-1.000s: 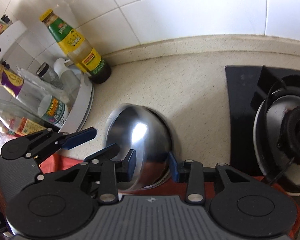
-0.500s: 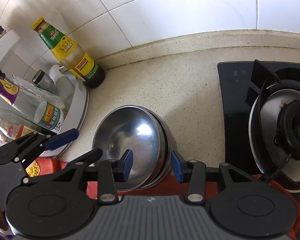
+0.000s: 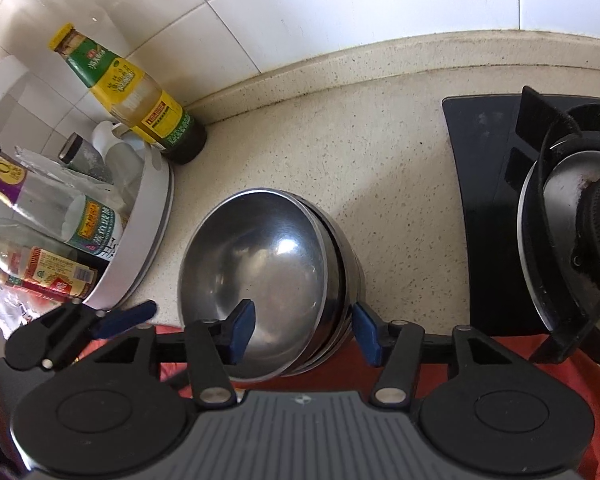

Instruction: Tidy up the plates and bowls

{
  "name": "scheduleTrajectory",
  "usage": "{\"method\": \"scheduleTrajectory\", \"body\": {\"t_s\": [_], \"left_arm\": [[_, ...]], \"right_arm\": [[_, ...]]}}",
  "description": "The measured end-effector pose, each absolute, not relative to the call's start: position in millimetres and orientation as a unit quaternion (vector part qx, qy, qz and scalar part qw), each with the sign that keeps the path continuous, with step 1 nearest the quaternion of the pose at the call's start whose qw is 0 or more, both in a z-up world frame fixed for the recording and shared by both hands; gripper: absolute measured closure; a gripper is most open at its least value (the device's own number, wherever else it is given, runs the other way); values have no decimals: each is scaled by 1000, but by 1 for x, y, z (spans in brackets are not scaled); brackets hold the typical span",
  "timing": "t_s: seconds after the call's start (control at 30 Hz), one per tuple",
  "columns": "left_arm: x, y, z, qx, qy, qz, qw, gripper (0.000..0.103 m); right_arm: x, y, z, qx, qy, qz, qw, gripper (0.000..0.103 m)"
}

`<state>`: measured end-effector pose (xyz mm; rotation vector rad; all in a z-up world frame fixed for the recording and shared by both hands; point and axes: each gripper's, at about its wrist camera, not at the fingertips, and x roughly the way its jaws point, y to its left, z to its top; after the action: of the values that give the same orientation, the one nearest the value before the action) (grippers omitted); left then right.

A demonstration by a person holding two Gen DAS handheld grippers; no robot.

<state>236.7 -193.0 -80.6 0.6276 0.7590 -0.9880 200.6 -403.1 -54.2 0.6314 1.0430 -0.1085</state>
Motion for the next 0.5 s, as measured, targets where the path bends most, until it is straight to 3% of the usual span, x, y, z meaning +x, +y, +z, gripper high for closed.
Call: {"method": "scheduleTrajectory", "body": {"t_s": [0.5], "left_arm": [[266,-243,-123,301,366,-497,727,29]], "right_arm": [[235,-437,-80,334,474,-56,813,48]]}}
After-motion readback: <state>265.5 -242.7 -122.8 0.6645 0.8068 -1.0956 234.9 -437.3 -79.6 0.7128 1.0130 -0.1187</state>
